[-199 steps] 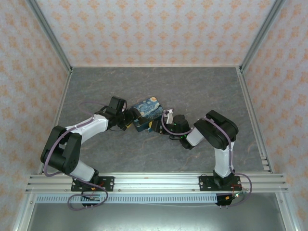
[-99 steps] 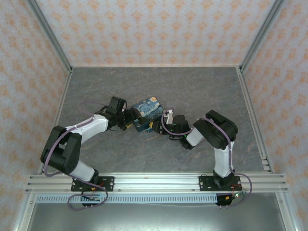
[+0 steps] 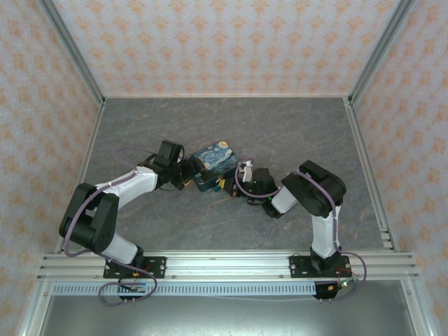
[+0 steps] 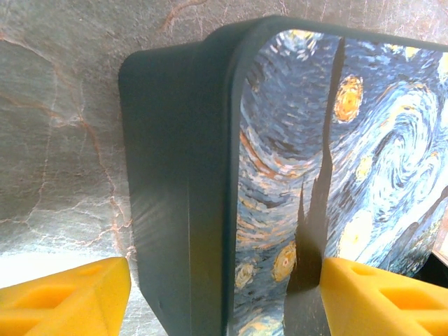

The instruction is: Unlock the padlock with the key

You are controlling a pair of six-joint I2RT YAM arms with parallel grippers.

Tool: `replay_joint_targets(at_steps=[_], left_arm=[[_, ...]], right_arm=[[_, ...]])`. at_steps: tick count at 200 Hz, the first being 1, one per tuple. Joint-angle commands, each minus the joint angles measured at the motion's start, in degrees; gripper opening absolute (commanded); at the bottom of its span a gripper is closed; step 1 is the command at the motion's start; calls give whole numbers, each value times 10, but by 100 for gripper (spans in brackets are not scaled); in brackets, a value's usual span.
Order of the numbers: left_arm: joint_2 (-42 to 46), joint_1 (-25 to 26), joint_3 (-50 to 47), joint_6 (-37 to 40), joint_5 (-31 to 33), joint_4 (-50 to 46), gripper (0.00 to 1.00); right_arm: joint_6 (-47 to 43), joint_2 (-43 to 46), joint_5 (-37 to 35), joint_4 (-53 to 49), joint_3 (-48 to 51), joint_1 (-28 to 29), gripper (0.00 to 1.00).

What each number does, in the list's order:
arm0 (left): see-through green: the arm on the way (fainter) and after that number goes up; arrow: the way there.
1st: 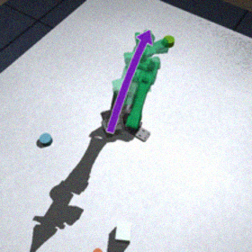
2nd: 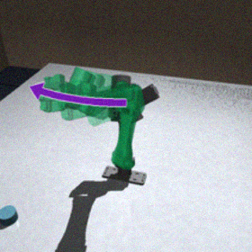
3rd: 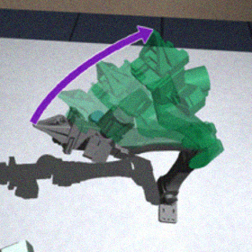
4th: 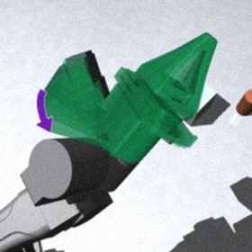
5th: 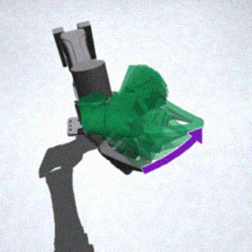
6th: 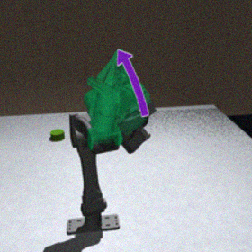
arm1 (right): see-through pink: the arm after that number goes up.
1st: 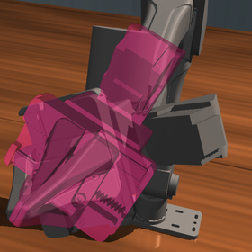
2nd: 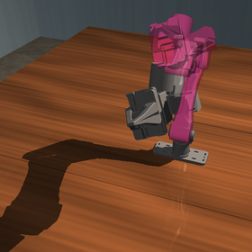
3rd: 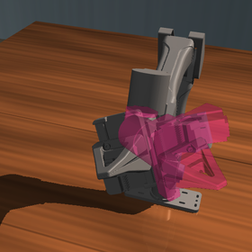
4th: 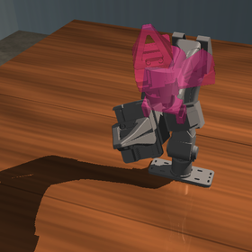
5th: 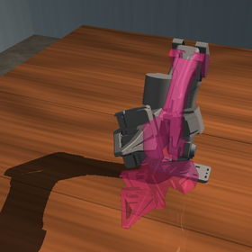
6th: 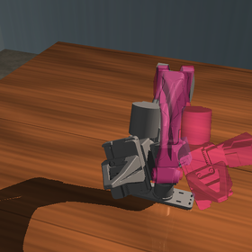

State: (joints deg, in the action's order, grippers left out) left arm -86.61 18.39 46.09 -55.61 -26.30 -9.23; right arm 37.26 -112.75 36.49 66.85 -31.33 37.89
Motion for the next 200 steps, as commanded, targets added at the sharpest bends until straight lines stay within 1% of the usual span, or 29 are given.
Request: replay_joint_targets(at_steps=[1,56,84,100,142,165,184,200], left_arm=[[2,7,-6,-1,18,-37,72],[0,7,-6,-1,17,-36,72],[-1,6,-7,0,19,-36,72],[0,7,-9,-1,19,-34,72],[18,7,-4,-4,16,-31,72],[37,6,15,2,20,-43,73],[61,7,37,13,40,-63,74],[90,7,44,23,68,-72,76]], right_arm=[[-3,18,-11,6,5,1,0],[39,31,-39,42,23,-19,0],[75,31,-49,75,24,-31,0],[75,38,-49,72,24,-36,0],[42,77,-62,12,46,-40,0],[25,123,-67,-42,59,-44,0],[0,184,-70,-132,61,-44,0],[-32,250,-76,-240,55,-44,0]])
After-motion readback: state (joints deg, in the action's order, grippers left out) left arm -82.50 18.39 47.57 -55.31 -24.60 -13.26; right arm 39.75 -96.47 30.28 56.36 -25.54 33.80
